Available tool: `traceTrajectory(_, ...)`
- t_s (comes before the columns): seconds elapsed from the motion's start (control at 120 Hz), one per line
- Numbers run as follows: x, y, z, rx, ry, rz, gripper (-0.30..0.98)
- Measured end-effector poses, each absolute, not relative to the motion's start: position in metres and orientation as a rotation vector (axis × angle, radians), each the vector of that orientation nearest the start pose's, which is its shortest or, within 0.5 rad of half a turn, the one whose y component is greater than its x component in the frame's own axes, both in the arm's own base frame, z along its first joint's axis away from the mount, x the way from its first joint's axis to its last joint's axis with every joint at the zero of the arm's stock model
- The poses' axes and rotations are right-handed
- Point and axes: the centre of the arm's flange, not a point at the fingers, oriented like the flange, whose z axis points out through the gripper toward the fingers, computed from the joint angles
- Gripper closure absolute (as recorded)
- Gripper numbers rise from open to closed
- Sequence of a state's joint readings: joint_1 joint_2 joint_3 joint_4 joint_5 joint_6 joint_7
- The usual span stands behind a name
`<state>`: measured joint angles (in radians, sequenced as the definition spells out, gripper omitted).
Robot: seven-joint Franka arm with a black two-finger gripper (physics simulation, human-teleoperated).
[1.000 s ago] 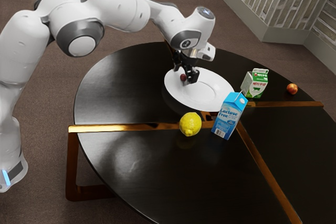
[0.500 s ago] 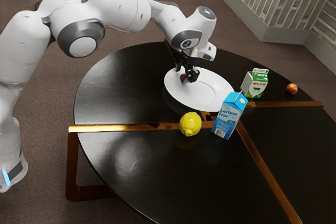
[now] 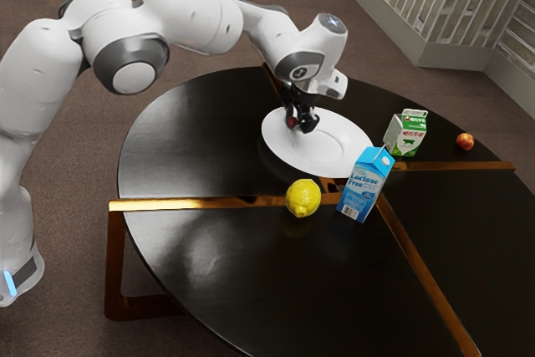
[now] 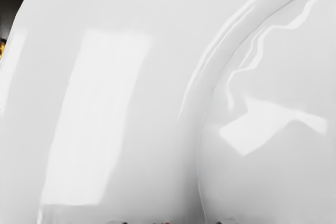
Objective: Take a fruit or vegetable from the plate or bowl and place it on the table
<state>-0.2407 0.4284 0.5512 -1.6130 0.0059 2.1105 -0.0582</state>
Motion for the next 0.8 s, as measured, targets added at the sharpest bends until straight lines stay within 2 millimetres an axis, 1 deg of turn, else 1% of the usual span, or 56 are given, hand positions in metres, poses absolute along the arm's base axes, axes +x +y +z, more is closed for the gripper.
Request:
traceTrajectory(0.083, 0.657, 0.160, 0.430, -2.868, -0.448, -0.168, 0.53)
traceTrajectory(0.142, 0.654, 0.163, 0.445, -2.872, -0.457, -0.200, 0.54)
traceTrajectory(0.208, 0.647, 0.169, 0.469, -2.875, -0.473, -0.248, 0.55)
traceTrajectory(0.267, 0.641, 0.180, 0.484, -2.870, -0.498, -0.276, 0.53)
traceTrajectory(0.35, 0.632, 0.202, 0.496, -2.853, -0.547, -0.292, 0.54)
traceTrajectory(0.392, 0.627, 0.216, 0.501, -2.838, -0.579, -0.299, 0.54)
traceTrajectory(0.508, 0.613, 0.252, 0.505, -2.808, -0.660, -0.296, 0.56)
traceTrajectory(0.658, 0.596, 0.290, 0.505, -2.784, -0.742, -0.285, 0.56)
traceTrajectory(0.717, 0.592, 0.298, 0.505, -2.778, -0.759, -0.282, 0.56)
traceTrajectory(0.8, 0.590, 0.302, 0.504, -2.775, -0.765, -0.281, 0.57)
